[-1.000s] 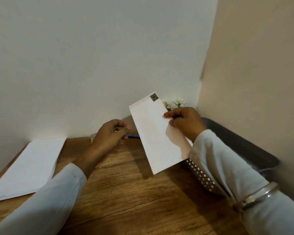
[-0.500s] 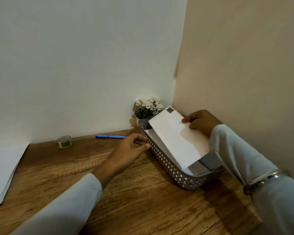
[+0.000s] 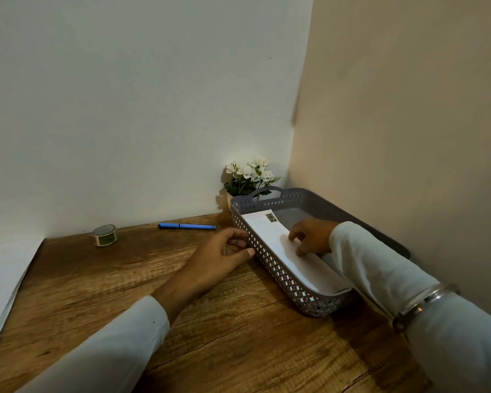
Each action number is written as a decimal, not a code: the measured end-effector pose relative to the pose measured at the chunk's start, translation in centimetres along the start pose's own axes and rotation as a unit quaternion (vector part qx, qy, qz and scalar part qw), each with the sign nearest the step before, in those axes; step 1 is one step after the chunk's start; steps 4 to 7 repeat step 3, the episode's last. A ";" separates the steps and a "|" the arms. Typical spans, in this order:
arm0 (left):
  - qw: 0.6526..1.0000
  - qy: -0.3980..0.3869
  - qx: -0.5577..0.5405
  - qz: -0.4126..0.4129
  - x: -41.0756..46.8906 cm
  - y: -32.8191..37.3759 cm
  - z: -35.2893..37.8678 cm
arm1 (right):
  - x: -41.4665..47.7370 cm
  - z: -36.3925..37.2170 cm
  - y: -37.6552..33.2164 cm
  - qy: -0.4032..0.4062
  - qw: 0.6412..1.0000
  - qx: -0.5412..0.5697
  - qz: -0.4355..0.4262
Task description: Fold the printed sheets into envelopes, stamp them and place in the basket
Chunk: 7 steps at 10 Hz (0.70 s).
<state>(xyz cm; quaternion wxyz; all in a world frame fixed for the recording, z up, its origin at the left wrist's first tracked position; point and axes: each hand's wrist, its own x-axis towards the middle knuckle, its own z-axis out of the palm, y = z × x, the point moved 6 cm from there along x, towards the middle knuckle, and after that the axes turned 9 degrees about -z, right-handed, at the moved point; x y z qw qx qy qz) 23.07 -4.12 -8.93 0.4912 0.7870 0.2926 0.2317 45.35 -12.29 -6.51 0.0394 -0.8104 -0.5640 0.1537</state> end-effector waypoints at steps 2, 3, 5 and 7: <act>0.999 -0.026 0.030 0.001 -0.2 0.1 0.1 | -0.6 0.0 -0.7 -0.005 0.998 -0.060 -0.016; 0.996 0.023 0.085 0.010 -0.6 0.2 -1.7 | -1.2 -2.4 -2.6 0.138 0.987 -0.050 -0.062; 0.996 0.023 0.085 0.010 -0.6 0.2 -1.7 | -1.2 -2.4 -2.6 0.138 0.987 -0.050 -0.062; 0.996 0.023 0.085 0.010 -0.6 0.2 -1.7 | -1.2 -2.4 -2.6 0.138 0.987 -0.050 -0.062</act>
